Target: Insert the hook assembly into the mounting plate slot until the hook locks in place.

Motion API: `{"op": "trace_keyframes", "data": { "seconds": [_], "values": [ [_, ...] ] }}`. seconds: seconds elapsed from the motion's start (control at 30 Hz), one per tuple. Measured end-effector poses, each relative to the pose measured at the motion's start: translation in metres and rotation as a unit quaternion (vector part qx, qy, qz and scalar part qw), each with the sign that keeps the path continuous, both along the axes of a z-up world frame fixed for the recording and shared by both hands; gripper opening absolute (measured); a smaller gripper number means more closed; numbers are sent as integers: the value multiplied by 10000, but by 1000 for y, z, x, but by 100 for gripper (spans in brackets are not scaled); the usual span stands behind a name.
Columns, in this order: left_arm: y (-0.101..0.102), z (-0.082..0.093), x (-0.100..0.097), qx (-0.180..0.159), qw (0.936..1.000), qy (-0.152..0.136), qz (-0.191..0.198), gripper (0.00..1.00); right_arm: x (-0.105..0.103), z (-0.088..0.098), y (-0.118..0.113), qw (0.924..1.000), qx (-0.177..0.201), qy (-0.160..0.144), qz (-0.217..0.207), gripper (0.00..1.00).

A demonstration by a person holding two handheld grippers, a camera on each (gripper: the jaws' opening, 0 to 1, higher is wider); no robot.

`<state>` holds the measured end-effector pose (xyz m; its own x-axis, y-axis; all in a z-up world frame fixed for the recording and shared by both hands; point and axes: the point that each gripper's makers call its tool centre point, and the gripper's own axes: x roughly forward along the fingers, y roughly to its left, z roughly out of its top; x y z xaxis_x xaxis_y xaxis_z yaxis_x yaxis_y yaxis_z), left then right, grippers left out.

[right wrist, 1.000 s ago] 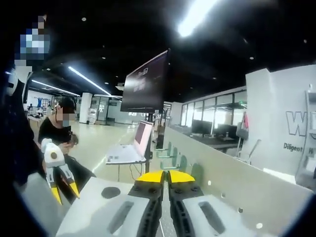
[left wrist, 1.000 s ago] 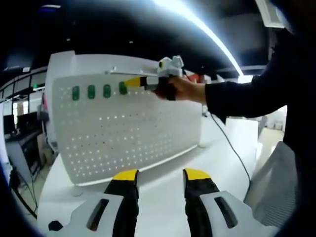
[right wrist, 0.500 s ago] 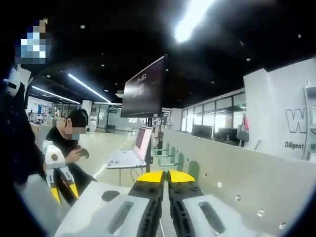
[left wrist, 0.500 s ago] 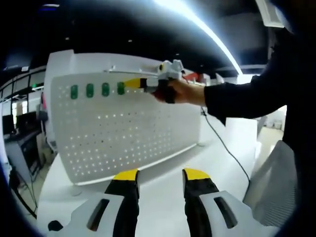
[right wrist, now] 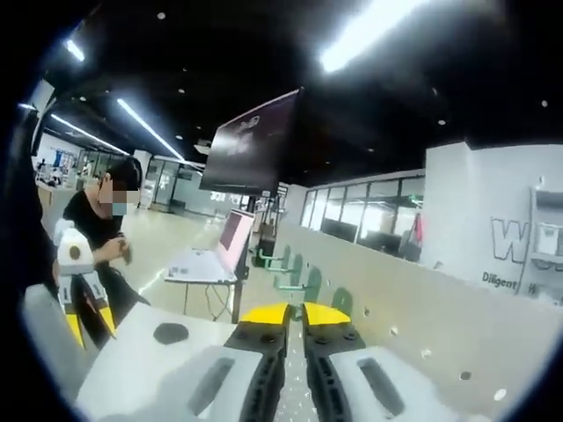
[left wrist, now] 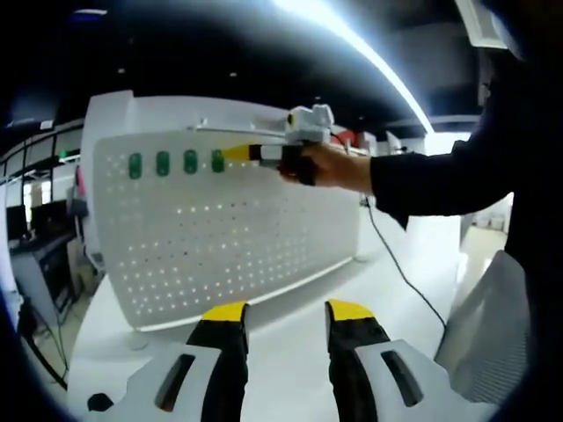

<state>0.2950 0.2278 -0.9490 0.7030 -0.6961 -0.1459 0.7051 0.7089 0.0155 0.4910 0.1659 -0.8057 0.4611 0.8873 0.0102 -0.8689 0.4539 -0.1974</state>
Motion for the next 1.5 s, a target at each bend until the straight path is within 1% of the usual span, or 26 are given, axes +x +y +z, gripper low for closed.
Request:
{"op": "trace_keyframes", "data": {
  "seconds": [0.03,0.07,0.13,0.23,0.4,0.5,0.53,0.6,0.73,0.83,1.0,1.1,1.13,1.17,1.33,1.43,1.5],
  "values": [
    [0,0,0,3,10000,8,-6,35,1,-1,-2,9999,65,155,-36,9],
    [0,-1,0,8,10000,13,-9,35,1,-2,-2,9998,45,194,-47,11],
    [-1,-1,0,15,10000,8,-22,35,-2,-4,-3,9998,-61,137,-100,18],
    [-2,0,-1,12,10000,-3,-36,35,-8,-4,-6,9998,-116,88,-117,20],
    [-2,1,-1,-5,10000,-16,-43,35,-19,3,-16,9997,21,-8,-245,24],
    [-2,1,-1,-8,10000,-16,-57,35,-24,4,-24,9991,19,-101,-423,29],
    [-3,1,-1,-2,10000,-17,-62,35,-26,5,-26,9989,35,-115,-457,30],
    [-3,2,-2,-13,10000,-26,-72,35,-37,5,-28,9990,127,-107,-414,30],
    [-3,2,-2,-25,10000,-31,-77,35,-54,1,-35,9985,172,-157,-504,31],
    [-3,2,-2,-50,10000,-21,-83,35,-64,-9,-39,9984,176,-107,-532,31],
    [-3,2,-2,-55,9999,-26,-88,36,-81,-35,-44,9981,118,116,-594,31],
    [-2,3,-2,-63,9999,-37,-73,35,-93,-44,-45,9979,213,168,-585,31],
    [-2,4,-2,-70,9999,-45,-64,35,-95,-46,-46,9978,213,143,-618,31],
    [-2,4,-2,-72,9999,-50,-58,35,-97,-46,-48,9974,209,9,-687,31],
    [-1,4,-2,-72,10000,-49,-46,35,-114,-50,-50,9977,322,62,-598,34],
    [-3,3,-2,-40,10000,-45,-70,35,-123,-52,-52,9973,239,23,-689,32],
    [-4,3,-3,-34,10000,-43,-84,35,-127,-54,-54,9967,231,72,-769,30]
  ]
}}
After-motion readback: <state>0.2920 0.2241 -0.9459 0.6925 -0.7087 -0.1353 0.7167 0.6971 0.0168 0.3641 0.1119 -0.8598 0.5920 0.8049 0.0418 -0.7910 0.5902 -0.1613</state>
